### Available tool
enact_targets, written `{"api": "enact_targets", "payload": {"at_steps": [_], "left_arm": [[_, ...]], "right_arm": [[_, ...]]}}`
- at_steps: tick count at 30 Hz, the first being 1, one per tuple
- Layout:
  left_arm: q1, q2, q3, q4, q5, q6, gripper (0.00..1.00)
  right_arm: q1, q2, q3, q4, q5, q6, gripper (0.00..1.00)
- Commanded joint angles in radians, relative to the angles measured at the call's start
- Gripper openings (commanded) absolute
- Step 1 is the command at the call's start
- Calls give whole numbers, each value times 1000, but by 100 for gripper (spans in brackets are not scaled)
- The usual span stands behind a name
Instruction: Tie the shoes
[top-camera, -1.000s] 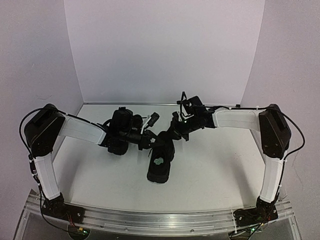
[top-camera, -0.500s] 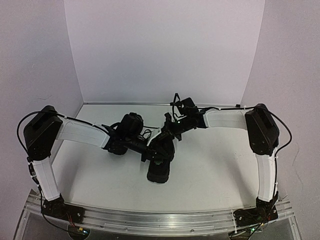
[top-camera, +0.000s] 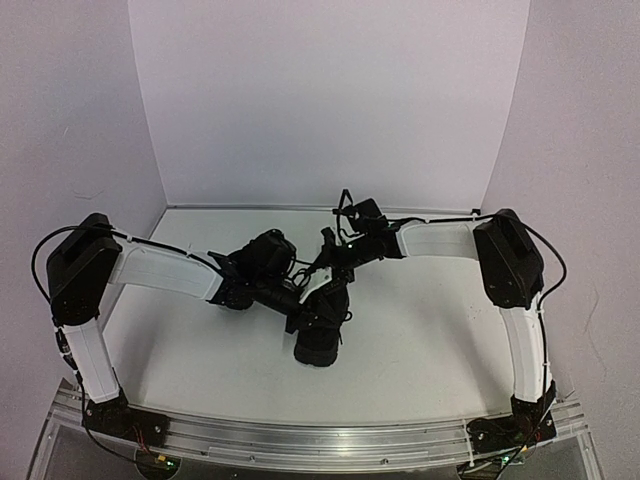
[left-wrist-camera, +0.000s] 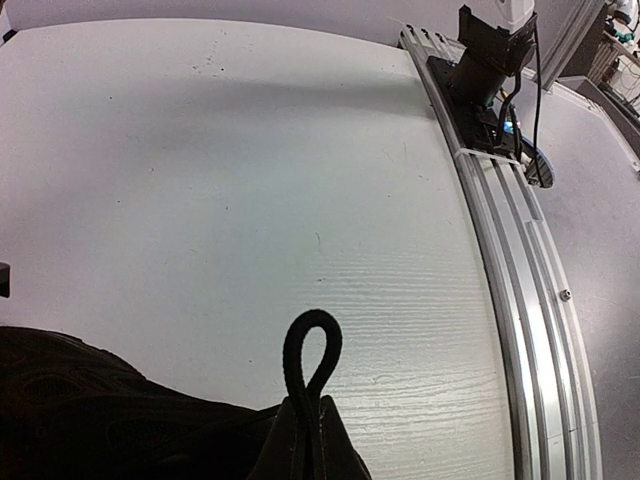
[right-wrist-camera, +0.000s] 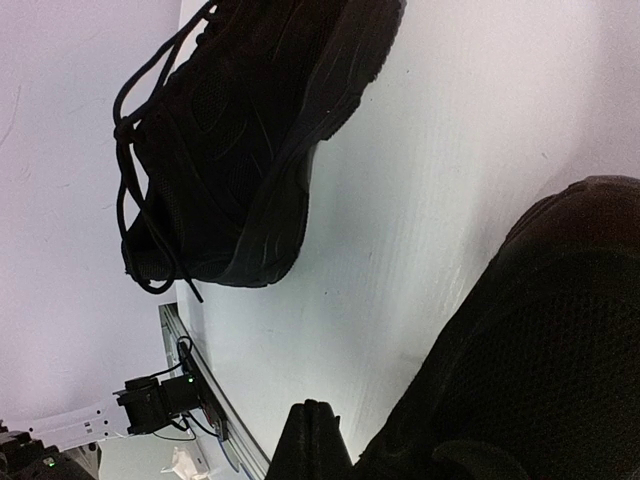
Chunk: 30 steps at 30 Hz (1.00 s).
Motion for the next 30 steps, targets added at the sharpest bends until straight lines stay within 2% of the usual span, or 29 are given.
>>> {"api": "enact_targets", "payload": {"at_steps": [1, 30], "left_arm": [[-39, -43, 38, -20, 32, 19, 0], [-82, 17, 76, 81, 9, -43, 0]], "right_arm": [[1, 28, 56, 55, 11, -3, 0], [1, 54, 104, 55, -3, 3, 0]]}}
